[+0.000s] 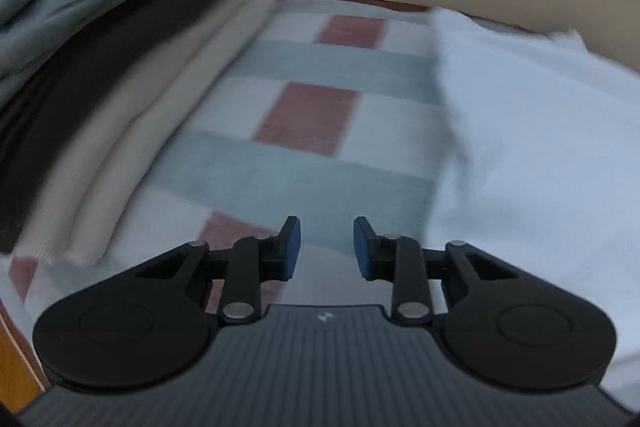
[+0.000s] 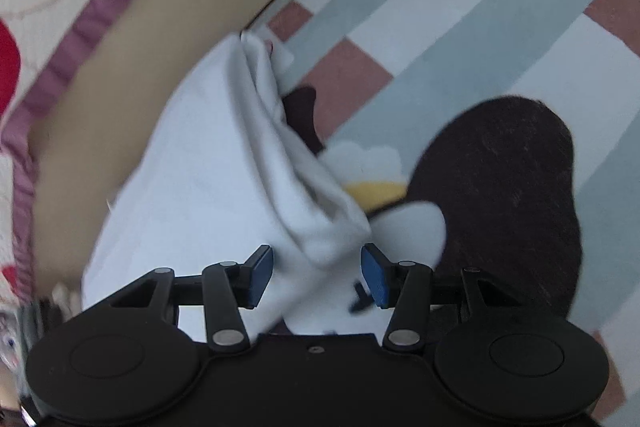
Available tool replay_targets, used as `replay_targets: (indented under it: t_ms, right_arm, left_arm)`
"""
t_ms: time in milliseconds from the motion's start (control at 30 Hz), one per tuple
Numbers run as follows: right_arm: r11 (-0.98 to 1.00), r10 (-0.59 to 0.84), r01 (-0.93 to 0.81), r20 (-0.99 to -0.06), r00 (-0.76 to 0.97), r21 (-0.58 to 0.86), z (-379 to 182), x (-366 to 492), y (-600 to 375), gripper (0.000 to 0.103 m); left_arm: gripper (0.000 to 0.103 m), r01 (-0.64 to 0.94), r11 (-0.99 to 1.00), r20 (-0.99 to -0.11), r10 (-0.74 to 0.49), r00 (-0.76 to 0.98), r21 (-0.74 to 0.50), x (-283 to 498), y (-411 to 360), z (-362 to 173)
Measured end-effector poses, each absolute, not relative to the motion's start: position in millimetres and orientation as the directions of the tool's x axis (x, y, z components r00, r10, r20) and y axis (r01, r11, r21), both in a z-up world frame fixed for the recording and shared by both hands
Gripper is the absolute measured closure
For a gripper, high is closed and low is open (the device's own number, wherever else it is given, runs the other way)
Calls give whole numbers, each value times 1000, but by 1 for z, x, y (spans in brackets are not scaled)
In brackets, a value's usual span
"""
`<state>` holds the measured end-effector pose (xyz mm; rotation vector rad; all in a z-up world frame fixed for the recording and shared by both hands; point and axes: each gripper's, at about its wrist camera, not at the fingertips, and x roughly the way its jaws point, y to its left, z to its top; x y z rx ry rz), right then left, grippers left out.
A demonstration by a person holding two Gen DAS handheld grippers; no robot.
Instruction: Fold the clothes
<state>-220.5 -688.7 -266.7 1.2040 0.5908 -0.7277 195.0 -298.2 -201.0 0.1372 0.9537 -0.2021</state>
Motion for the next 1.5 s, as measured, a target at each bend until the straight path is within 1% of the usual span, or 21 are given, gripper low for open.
replay_targets:
  t_ms: [67, 133, 233, 267, 300, 333, 400, 467, 533, 567, 667, 733, 767, 867, 967, 1000, 1033, 1133, 1267, 1333, 1500]
  right_arm:
    - [181, -198, 766, -740, 643, 617, -269, -220, -692, 48]
    - [165, -208, 756, -727, 654, 633, -271, -221, -694, 47]
    - [122, -220, 760, -729, 648, 638, -264, -229, -698, 48]
    - [158, -225, 769, -736, 638, 619, -255, -229, -699, 48]
    - [230, -228, 777, -744, 628, 586, -245, -227, -698, 60]
    - [301, -233, 780, -750, 619, 549, -234, -225, -697, 99]
    - [419, -248, 775, -762, 598, 473, -216, -220, -696, 100]
    - [485, -276, 774, -769, 577, 406, -209, -214, -695, 100]
    - [524, -300, 776, -777, 554, 351, -209, -210, -695, 94]
    - [532, -292, 773, -782, 551, 346, -211, -208, -696, 94]
    - [541, -236, 736, -767, 597, 407, -215, -205, -700, 90]
    - [536, -221, 719, -749, 625, 442, -215, -203, -699, 64]
    - [536, -221, 715, -743, 632, 449, -215, -201, -698, 61]
    - [544, -233, 712, -736, 636, 444, -213, -201, -697, 61]
    - [554, -212, 721, -766, 606, 417, -220, -200, -702, 61]
    - [550, -203, 726, -778, 595, 412, -225, -199, -703, 68]
    - [555, -191, 725, -785, 590, 409, -229, -198, -704, 99]
    - [623, -211, 707, -799, 563, 334, -227, -190, -696, 98]
    - [722, -407, 692, -796, 448, 21, -208, -175, -666, 100]
    - [729, -474, 678, -781, 406, -90, -209, -169, -658, 100]
    - [697, -542, 687, -779, 316, -205, -223, -164, -663, 102]
  left_arm:
    - [74, 240, 958, -806, -263, 530, -155, 198, -285, -189]
    - [74, 289, 925, -773, -369, 516, -248, 194, -286, -179]
    - [70, 396, 882, -750, -440, 494, -257, 188, -300, -174]
    - [70, 426, 871, -752, -447, 484, -244, 186, -307, -175]
    - [70, 442, 868, -763, -440, 474, -226, 187, -312, -178]
    - [70, 446, 873, -778, -415, 471, -195, 193, -318, -184]
    - [67, 451, 883, -808, -357, 469, -129, 205, -330, -196]
    - [66, 453, 884, -815, -343, 467, -113, 212, -336, -204]
    - [71, 456, 881, -814, -355, 460, -127, 211, -341, -206]
    - [79, 474, 872, -811, -362, 460, -121, 207, -343, -204]
    - [85, 522, 851, -801, -351, 485, -57, 196, -348, -200]
    - [87, 536, 844, -796, -331, 506, -11, 192, -352, -201]
    - [88, 537, 843, -793, -321, 518, 9, 191, -354, -200]
    - [94, 542, 838, -786, -295, 544, 60, 188, -360, -197]
    - [94, 549, 831, -784, -283, 553, 87, 187, -363, -197]
    - [94, 551, 829, -784, -282, 553, 90, 187, -364, -197]
    - [94, 552, 829, -784, -282, 552, 90, 187, -363, -197]
    - [94, 547, 834, -788, -288, 544, 73, 189, -361, -198]
    - [94, 553, 827, -788, -275, 551, 99, 187, -364, -199]
    - [94, 560, 819, -785, -266, 559, 122, 184, -367, -200]
    - [94, 548, 833, -792, -282, 541, 78, 190, -360, -200]
